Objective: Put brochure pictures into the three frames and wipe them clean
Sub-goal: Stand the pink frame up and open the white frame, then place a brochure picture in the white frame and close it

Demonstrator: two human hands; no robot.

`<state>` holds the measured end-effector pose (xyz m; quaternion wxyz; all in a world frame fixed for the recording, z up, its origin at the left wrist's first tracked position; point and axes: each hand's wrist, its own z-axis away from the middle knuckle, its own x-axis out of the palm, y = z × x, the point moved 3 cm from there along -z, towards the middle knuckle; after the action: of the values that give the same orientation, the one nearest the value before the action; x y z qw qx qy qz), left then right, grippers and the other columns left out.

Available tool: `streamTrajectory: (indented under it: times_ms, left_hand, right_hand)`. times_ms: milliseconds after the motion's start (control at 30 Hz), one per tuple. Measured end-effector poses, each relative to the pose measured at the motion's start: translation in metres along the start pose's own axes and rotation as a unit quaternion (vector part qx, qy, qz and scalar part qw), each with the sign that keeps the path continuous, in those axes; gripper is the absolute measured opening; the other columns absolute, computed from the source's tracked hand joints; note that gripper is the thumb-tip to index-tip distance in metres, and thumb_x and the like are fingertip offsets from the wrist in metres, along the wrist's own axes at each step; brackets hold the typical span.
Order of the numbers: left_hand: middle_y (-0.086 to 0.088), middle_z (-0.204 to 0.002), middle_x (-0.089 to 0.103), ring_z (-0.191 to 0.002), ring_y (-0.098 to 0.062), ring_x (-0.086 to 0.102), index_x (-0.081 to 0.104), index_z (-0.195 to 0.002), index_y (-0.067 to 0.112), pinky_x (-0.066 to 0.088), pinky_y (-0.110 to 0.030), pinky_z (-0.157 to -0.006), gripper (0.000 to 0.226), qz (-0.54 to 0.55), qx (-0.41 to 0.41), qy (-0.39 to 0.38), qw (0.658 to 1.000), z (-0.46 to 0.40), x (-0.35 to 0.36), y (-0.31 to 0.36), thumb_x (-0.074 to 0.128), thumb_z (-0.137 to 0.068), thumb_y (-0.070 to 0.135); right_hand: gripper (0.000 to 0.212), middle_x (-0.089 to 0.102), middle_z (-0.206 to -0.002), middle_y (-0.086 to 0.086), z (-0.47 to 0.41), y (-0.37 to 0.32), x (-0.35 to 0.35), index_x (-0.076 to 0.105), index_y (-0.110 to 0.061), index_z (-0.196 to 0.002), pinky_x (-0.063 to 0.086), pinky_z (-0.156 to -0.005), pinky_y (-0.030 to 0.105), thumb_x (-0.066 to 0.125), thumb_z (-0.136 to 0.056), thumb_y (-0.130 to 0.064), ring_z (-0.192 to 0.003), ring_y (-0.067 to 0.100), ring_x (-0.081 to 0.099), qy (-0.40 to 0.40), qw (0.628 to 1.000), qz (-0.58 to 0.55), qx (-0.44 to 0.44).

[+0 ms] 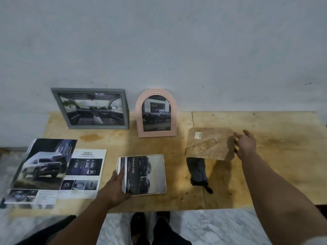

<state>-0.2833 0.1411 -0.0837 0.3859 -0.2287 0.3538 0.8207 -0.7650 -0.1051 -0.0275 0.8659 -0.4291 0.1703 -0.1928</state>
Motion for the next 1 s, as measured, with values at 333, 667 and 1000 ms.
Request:
streamTrajectory:
  times_ms: [333, 667, 1000]
  left_hand:
    - [-0.013, -0.172, 0.004, -0.153, -0.036, 0.031, -0.011, -0.162, 0.039, 0.037, -0.048, -0.119, 0.124, 0.026, -0.036, 0.025, 0.999, 0.003, 0.003, 0.003, 0.080, -0.078, 0.053]
    - [-0.009, -0.171, 0.018, -0.150, -0.035, 0.036, 0.021, -0.163, 0.029, 0.039, -0.046, -0.118, 0.100, 0.056, -0.073, 0.072, 0.993, 0.004, 0.004, 0.008, 0.076, -0.083, 0.052]
    - [-0.005, -0.172, 0.014, -0.151, -0.036, 0.029, 0.024, -0.162, 0.028, 0.038, -0.050, -0.118, 0.093, 0.049, -0.087, 0.074, 0.992, 0.008, 0.009, 0.014, 0.071, -0.087, 0.055]
  right_hand:
    - [0.034, 0.063, -0.131, 0.006, 0.037, 0.008, 0.052, 0.059, -0.018, -0.137, 0.052, -0.098, 0.033, 0.053, -0.104, -0.015, -0.117, 0.020, 0.060, -0.016, 0.944, 0.238, -0.229]
    - [0.062, 0.044, -0.145, 0.003, 0.142, 0.150, 0.150, 0.041, -0.028, -0.150, 0.046, -0.106, 0.041, 0.058, -0.094, -0.051, -0.134, 0.027, 0.046, -0.365, 0.623, 0.635, -0.276]
    - [0.106, 0.027, -0.150, 0.015, 0.161, 0.166, 0.157, 0.009, -0.020, -0.159, 0.041, -0.104, 0.046, 0.058, -0.082, -0.075, -0.134, 0.034, 0.034, -0.309, 0.532, 0.726, -0.308]
